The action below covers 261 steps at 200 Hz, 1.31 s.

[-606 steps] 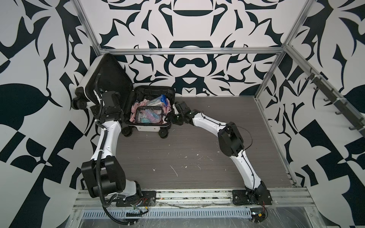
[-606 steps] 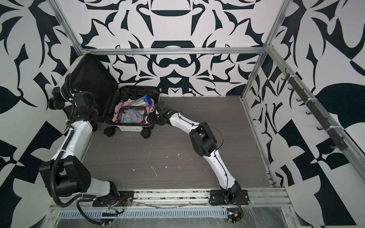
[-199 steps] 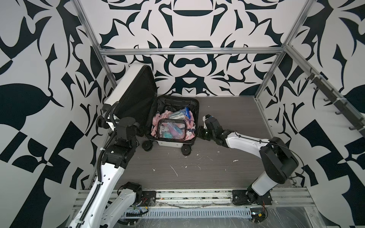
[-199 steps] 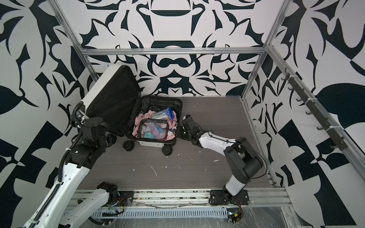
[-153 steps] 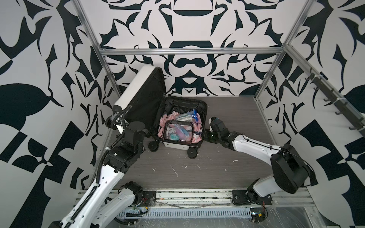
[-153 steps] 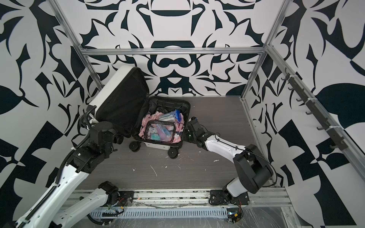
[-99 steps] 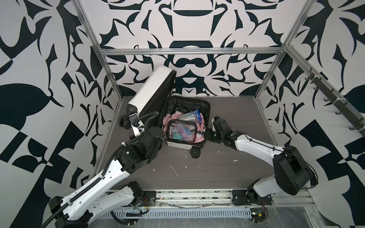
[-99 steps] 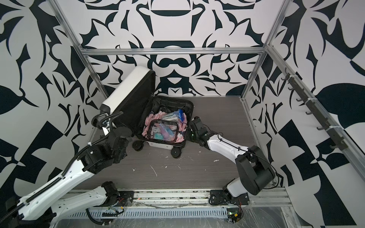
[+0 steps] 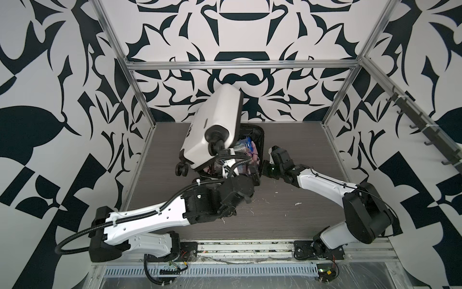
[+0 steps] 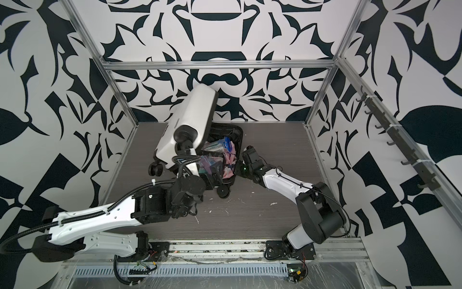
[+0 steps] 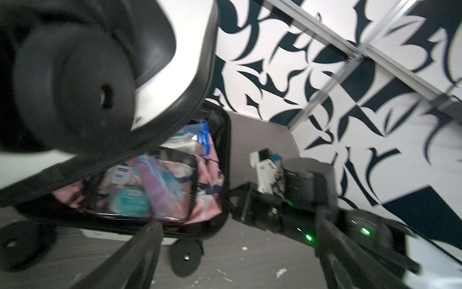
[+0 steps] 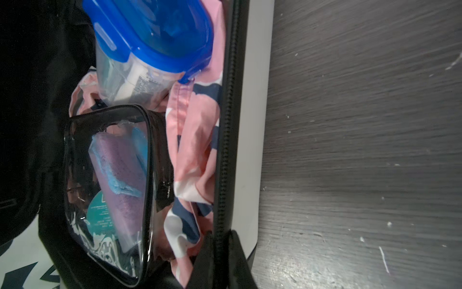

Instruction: Pack the luggage

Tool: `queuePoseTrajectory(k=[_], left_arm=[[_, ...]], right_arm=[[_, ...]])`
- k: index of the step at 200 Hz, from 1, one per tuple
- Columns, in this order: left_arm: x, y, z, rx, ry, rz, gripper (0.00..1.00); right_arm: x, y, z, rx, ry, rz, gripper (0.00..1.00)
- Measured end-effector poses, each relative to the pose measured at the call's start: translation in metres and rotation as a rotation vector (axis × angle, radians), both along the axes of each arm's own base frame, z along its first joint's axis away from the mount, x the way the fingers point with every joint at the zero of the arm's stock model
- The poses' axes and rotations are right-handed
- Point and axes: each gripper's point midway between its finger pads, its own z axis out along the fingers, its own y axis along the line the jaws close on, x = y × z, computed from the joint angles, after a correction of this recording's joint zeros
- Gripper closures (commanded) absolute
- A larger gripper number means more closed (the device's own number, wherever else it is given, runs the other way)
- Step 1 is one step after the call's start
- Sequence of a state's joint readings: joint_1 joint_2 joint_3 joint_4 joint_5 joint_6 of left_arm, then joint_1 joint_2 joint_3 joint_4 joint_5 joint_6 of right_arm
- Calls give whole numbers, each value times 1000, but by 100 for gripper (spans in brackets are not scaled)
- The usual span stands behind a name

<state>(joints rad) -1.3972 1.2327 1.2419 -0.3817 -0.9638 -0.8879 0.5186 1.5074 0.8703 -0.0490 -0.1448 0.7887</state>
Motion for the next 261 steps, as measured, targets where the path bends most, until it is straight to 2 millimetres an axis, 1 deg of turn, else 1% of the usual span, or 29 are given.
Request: queuePoseTrajectory(k=[14, 31, 38, 54, 67, 74, 90, 101, 119, 122, 126, 129, 135, 143, 161, 176, 182, 184, 192, 198, 200, 208, 220, 226, 228, 232, 242, 251, 261], left_arm=[[-17, -23, 5, 4, -12, -74, 1], [-37, -45, 16, 22, -62, -158, 1], [-45, -53, 23, 38, -98, -194, 1], [-57, -62, 39, 79, -179, -250, 1], [-59, -61, 51, 108, -235, -267, 1], [-56, -56, 56, 129, -260, -262, 1], [-36, -34, 68, 149, -290, -220, 1], [-14, -5, 74, 141, -288, -164, 1], [27, 57, 76, 118, -265, -29, 1], [34, 71, 75, 111, -260, 1, 1], [39, 82, 73, 111, -253, 24, 1], [46, 98, 73, 104, -249, 63, 1], [56, 121, 69, 102, -236, 116, 1], [65, 145, 64, 101, -222, 172, 1], [85, 196, 44, 112, -167, 287, 1], [104, 231, 22, 119, -99, 365, 1], [110, 239, 11, 113, -67, 377, 1], [115, 248, 4, 111, -46, 396, 1], [125, 262, -14, 95, 9, 416, 1], [136, 275, -36, 68, 73, 429, 0], [138, 276, -38, 65, 79, 431, 1], [148, 289, -62, 24, 147, 446, 1], [161, 307, -109, -39, 267, 469, 3], [164, 313, -131, -71, 325, 474, 5], [165, 313, -134, -78, 332, 472, 6], [166, 315, -154, -102, 389, 471, 8], [168, 314, -183, -143, 476, 457, 14], [171, 308, -201, -168, 533, 427, 21], [177, 299, -215, -204, 574, 386, 24]], right_arm=[[0, 1, 0, 6, 2, 8, 73], [-1, 1, 3, 18, 2, 14, 65], [-3, -5, -1, -6, 17, 0, 63], [-6, -13, 0, 6, 22, -10, 59], [-9, -19, 13, 15, 1, -21, 55], [-12, -24, 22, 21, -18, -26, 54], [-17, -34, 48, 29, -77, -41, 50], [-20, -41, 64, 33, -118, -51, 49], [-26, -51, 81, 29, -158, -67, 48], [-27, -52, 81, 26, -159, -68, 48], [-28, -54, 82, 21, -160, -70, 48], [-28, -56, 82, 18, -160, -73, 48], [-30, -58, 82, 9, -156, -75, 48], [-31, -61, 79, -3, -145, -77, 48], [-34, -65, 68, -34, -108, -82, 50], [-35, -68, 59, -61, -73, -85, 51], [-34, -69, 56, -70, -61, -86, 52], [-34, -69, 55, -72, -56, -86, 52], [-32, -70, 52, -83, -44, -87, 52], [-30, -71, 49, -90, -34, -89, 52], [-29, -71, 48, -92, -31, -90, 52], [-26, -73, 45, -98, -21, -94, 52], [-22, -76, 41, -103, -3, -103, 52], [-20, -77, 39, -104, 5, -107, 51], [-19, -78, 38, -105, 8, -108, 51], [-18, -79, 36, -106, 15, -110, 50], [-15, -80, 30, -108, 37, -113, 50], [-12, -82, 25, -109, 57, -114, 49], [-8, -81, 17, -111, 82, -111, 49]])
